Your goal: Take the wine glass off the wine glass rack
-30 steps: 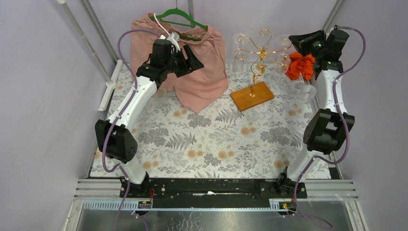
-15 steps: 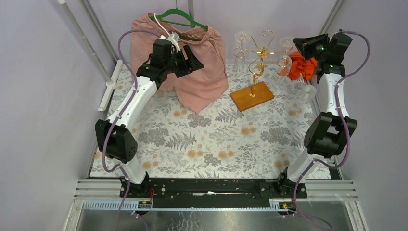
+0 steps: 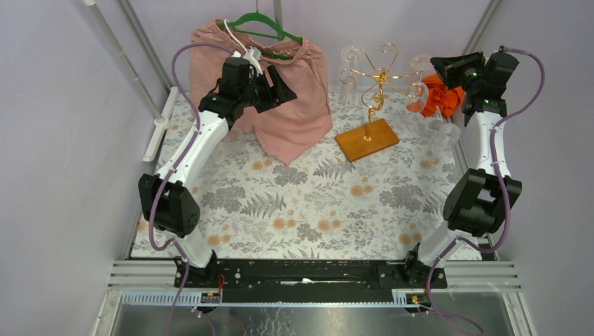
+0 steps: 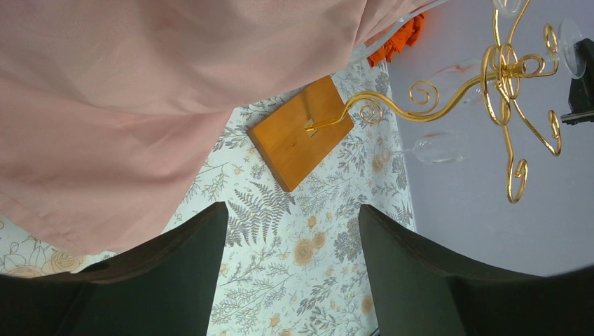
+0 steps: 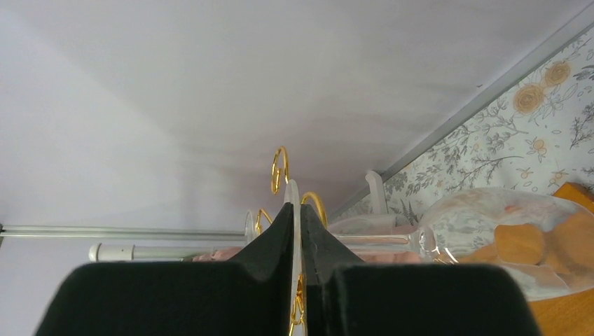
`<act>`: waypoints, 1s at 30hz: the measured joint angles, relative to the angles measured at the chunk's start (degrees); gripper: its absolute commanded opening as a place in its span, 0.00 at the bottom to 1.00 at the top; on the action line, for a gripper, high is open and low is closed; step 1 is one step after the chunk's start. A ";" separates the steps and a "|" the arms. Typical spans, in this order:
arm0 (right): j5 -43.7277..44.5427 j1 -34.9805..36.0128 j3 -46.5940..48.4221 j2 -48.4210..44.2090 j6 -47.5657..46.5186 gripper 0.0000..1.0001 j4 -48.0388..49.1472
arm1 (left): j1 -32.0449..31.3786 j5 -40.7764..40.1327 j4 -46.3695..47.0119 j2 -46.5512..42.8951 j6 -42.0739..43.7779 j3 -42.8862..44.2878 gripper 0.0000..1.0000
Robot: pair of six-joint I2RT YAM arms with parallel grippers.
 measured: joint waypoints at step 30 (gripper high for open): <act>-5.62 5.44 7.08 6.14 2.56 0.00 1.60 | 0.00 0.00 0.00 0.00 -0.09 -0.02 0.76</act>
